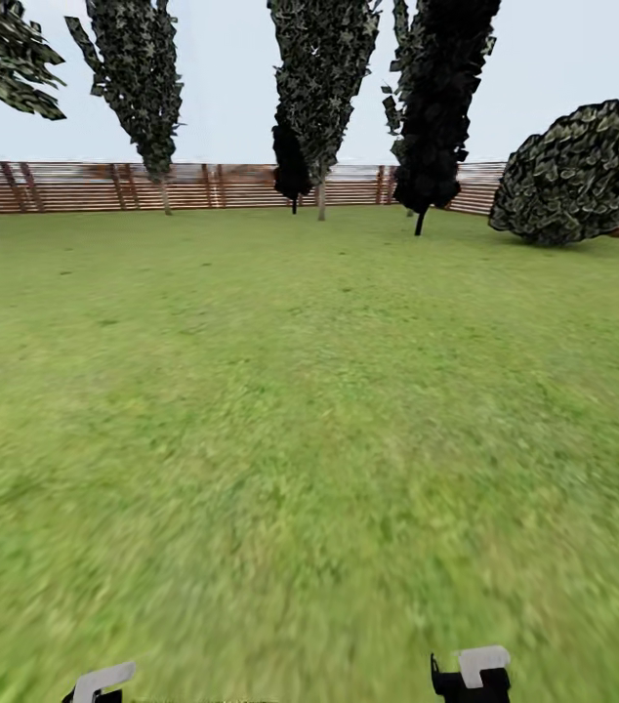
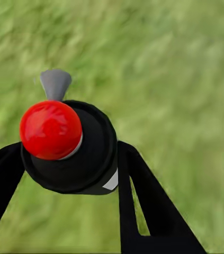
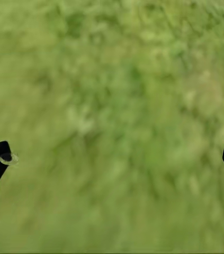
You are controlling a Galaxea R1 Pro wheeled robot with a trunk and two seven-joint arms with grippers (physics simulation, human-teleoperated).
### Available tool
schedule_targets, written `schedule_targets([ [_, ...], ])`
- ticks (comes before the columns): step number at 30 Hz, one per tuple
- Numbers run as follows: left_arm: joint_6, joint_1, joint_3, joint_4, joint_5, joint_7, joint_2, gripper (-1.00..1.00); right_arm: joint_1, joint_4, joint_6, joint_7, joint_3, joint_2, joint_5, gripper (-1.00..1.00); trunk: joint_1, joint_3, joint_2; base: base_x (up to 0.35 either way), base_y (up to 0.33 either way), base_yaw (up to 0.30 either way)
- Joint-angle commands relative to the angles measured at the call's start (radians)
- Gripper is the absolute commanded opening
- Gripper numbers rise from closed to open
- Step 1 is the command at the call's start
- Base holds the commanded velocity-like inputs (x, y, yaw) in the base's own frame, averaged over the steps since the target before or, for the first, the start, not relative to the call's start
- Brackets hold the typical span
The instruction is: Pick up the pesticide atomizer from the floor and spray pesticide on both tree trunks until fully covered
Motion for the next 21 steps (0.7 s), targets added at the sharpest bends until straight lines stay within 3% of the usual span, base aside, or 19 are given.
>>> schedule_targets([
  [1, 0.0, 0.0, 0.0, 0.0, 0.0, 0.0, 0.0, -1.0, 0.0, 0.0, 0.0, 0.0, 0.0, 0.0, 0.0, 1.0, 0.0, 0.0, 0.0, 0.0, 0.308, 0.281],
  [21, 0.0, 0.0, 0.0, 0.0, 0.0, 0.0, 0.0, -1.0, 0.0, 0.0, 0.0, 0.0, 0.0, 0.0, 0.0, 1.0, 0.0, 0.0, 0.0, 0.0, 0.308, 0.281],
])
